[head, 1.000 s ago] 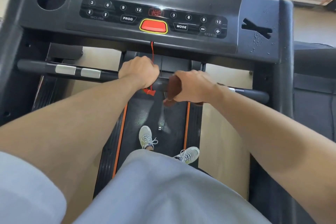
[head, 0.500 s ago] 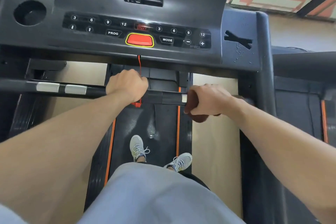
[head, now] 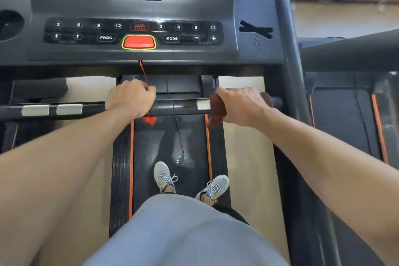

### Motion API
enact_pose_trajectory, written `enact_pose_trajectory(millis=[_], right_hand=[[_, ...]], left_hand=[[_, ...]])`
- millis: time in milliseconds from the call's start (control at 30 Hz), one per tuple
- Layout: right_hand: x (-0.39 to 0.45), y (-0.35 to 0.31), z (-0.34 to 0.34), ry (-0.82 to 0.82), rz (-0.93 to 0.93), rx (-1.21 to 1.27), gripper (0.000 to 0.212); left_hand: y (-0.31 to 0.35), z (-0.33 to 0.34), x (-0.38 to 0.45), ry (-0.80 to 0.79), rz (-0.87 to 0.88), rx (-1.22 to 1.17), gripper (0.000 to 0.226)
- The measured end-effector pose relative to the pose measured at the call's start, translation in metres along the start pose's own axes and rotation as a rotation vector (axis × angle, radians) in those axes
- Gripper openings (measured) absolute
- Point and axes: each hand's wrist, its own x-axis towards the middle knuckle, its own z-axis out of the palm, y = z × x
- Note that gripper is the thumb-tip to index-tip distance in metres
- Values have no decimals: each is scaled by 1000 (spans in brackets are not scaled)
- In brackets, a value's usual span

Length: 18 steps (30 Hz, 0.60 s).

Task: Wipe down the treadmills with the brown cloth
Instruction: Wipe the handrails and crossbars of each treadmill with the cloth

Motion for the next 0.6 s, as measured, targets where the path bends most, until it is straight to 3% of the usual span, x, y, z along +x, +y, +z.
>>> enact_pose_trajectory(millis=[133, 267, 367, 533, 600], right_hand=[[-41, 65, 0, 10, 127, -49, 51], [-46, 57, 16, 103, 140, -8, 70], [-61, 47, 22, 185, 153, 65, 84], [-74, 28, 10, 218, 257, 266, 72], [-79, 20, 1, 256, 318, 338, 62]], left_hand=[[-1, 0, -5, 20, 13, 4, 37], [-5, 0, -9, 79, 29, -183, 26], [-6, 1, -11, 136, 92, -351, 31], [39, 0, -16, 238, 449, -570, 19], [72, -4, -28, 294, 471, -662, 22]])
